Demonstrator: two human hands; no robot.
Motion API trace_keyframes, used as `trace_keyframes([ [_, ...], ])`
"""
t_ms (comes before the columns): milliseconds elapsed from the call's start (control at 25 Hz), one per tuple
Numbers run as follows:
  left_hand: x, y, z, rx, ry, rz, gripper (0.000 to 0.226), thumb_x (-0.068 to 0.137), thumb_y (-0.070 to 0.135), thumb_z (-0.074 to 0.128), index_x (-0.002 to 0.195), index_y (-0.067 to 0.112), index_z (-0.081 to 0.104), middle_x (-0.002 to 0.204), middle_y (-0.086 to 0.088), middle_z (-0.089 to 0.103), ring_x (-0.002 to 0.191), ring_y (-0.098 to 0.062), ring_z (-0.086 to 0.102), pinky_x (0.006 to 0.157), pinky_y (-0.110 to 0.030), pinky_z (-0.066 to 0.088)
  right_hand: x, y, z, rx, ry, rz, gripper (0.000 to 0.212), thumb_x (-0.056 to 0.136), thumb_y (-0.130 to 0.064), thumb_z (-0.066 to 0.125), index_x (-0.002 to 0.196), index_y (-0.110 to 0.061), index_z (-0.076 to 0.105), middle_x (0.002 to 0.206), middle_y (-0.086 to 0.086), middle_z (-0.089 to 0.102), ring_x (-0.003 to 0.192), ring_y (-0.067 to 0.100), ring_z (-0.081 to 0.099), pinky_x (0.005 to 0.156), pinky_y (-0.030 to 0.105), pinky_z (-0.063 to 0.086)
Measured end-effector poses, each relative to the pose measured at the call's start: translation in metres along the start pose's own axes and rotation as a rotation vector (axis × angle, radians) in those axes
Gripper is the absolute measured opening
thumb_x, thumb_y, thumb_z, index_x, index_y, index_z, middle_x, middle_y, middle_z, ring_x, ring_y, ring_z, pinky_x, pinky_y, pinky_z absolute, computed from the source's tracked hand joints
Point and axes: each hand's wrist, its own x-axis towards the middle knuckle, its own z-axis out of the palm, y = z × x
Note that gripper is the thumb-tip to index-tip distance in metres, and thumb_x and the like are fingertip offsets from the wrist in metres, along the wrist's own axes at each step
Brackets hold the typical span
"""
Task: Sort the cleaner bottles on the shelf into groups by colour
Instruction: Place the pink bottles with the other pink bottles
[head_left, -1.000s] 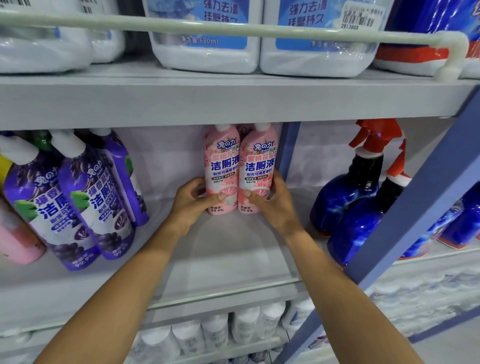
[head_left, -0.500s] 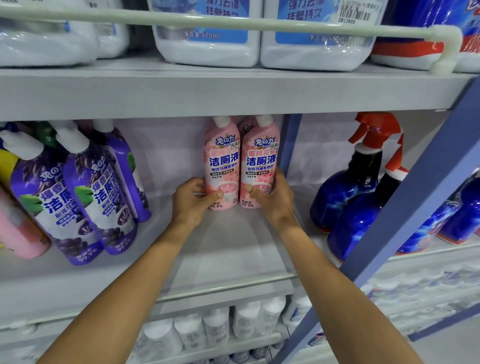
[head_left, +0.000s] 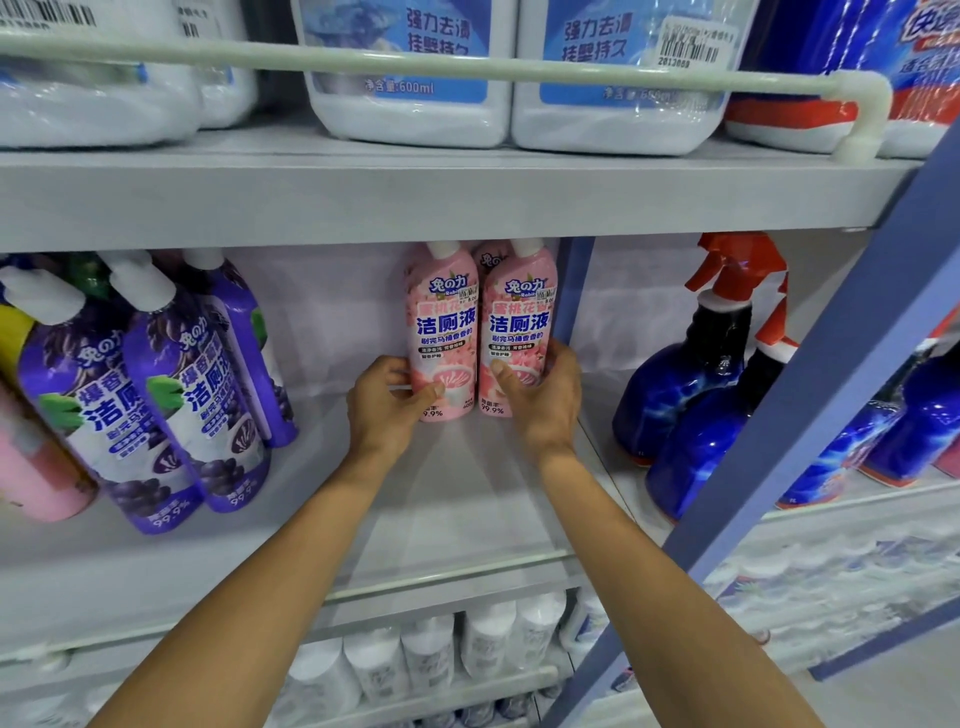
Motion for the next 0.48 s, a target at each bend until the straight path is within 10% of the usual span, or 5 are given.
trace_keyframes([
  [480, -0.0032, 0.0012, 0.0067, -0.100, 0.073, 0.024, 0.033, 0.073, 0.003, 0.087, 0.101, 0.005, 0.070, 0.088, 0.001, 0.073, 0.071, 0.006, 0.068, 0.063, -0.016, 0.055, 0.0029, 0.0010, 0.0013, 0.332, -0.016, 0.151, 0.063, 0.076, -0.018, 0.089, 0.130, -0.019, 0.057, 0.117, -0.003, 0.073, 0.101, 0.012, 0.073, 0.086, 0.042, 0.063],
])
